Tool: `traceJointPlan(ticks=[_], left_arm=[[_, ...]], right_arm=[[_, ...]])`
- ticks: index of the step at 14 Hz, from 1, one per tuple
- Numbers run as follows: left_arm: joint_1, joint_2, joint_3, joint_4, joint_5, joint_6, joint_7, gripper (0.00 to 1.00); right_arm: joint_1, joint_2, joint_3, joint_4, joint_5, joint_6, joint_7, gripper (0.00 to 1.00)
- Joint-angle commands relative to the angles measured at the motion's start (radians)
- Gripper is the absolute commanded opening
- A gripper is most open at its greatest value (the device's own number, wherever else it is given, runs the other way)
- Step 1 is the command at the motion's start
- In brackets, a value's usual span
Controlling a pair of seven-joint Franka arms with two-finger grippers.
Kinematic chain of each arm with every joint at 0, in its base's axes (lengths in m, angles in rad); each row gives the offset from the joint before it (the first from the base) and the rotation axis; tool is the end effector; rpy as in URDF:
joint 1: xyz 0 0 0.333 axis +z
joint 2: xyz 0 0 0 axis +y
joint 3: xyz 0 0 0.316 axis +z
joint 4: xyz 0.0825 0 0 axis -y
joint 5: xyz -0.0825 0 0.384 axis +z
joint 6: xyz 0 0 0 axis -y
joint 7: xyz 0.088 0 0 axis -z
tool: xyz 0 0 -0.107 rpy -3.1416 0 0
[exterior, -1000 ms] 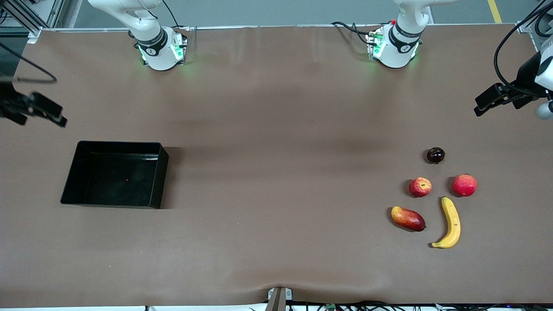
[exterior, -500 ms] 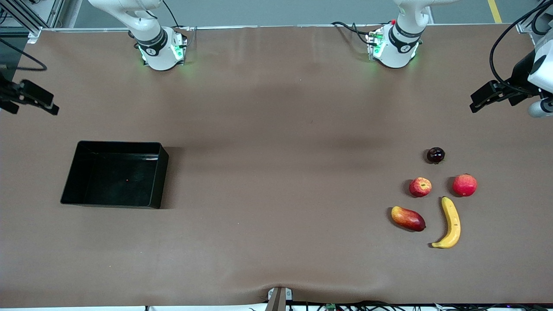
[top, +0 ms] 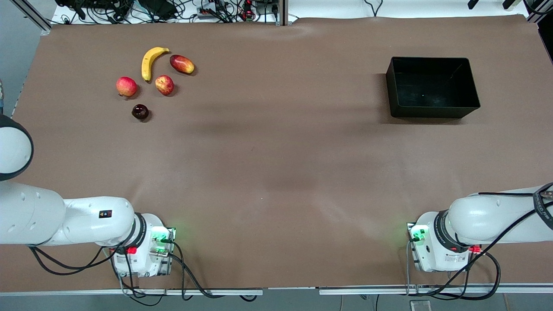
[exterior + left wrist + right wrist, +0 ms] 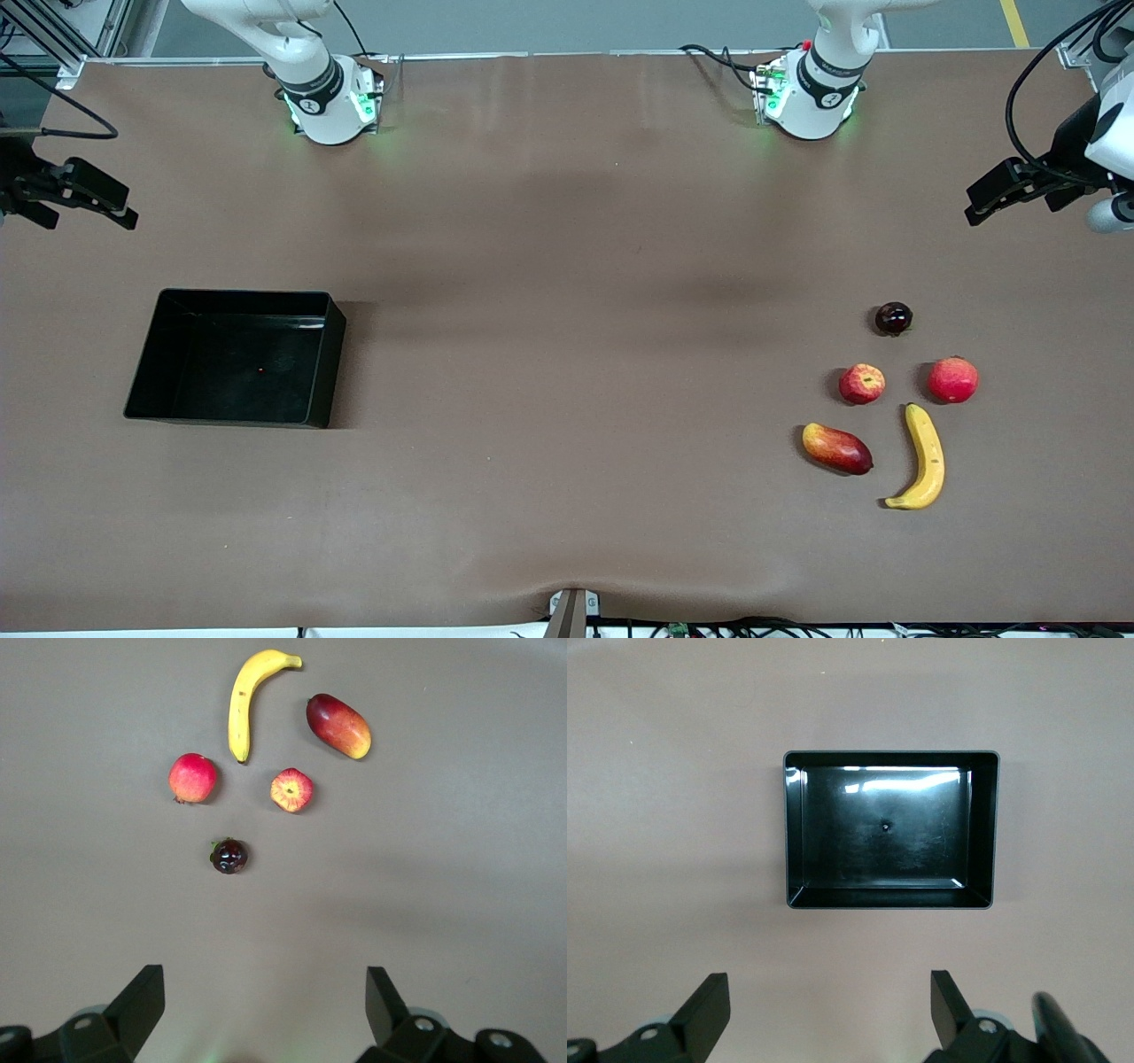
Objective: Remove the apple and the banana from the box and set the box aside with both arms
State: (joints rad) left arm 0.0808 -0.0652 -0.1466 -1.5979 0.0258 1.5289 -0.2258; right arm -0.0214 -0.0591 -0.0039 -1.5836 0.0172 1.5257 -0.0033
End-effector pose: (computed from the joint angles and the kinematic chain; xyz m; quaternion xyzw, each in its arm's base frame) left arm 0.5290 -0.0348 0.6431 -0.9966 -0.0806 -0.0003 0.0178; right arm 0.5315 -0.0116 0.6466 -0.9999 0.0106 -0.0007 0.0087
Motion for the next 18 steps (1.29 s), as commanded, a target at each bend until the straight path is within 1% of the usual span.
traceJointPlan(ticks=[1, 2, 6, 8, 18], left_arm=[[0.004, -0.024, -0.005, -0.002, -0.021, -0.015, -0.010, 1.00], [0.004, -0.024, -0.005, -0.004, -0.026, -0.015, -0.012, 1.00], [-0.001, -0.027, -0.005, 0.003, -0.026, -0.018, -0.012, 1.00], [0.002, -0.019, -0.004, 0.021, -0.026, -0.019, -0.012, 1.00], [0.007, -0.013, 0.001, 0.058, -0.026, -0.030, -0.013, 1.00]], right_arm=[[-0.005, -0.015, 0.005, 0.009, -0.011, 0.013, -0.021, 1.00], [-0.005, -0.005, 0.005, 0.025, -0.011, 0.013, -0.018, 1.00], [-0.006, -0.005, 0.004, 0.024, -0.017, 0.013, -0.020, 1.00], [-0.003, -0.005, 0.007, 0.024, -0.042, 0.013, -0.021, 1.00], [0.001, -0.004, 0.007, 0.017, -0.031, 0.014, -0.020, 1.00]])
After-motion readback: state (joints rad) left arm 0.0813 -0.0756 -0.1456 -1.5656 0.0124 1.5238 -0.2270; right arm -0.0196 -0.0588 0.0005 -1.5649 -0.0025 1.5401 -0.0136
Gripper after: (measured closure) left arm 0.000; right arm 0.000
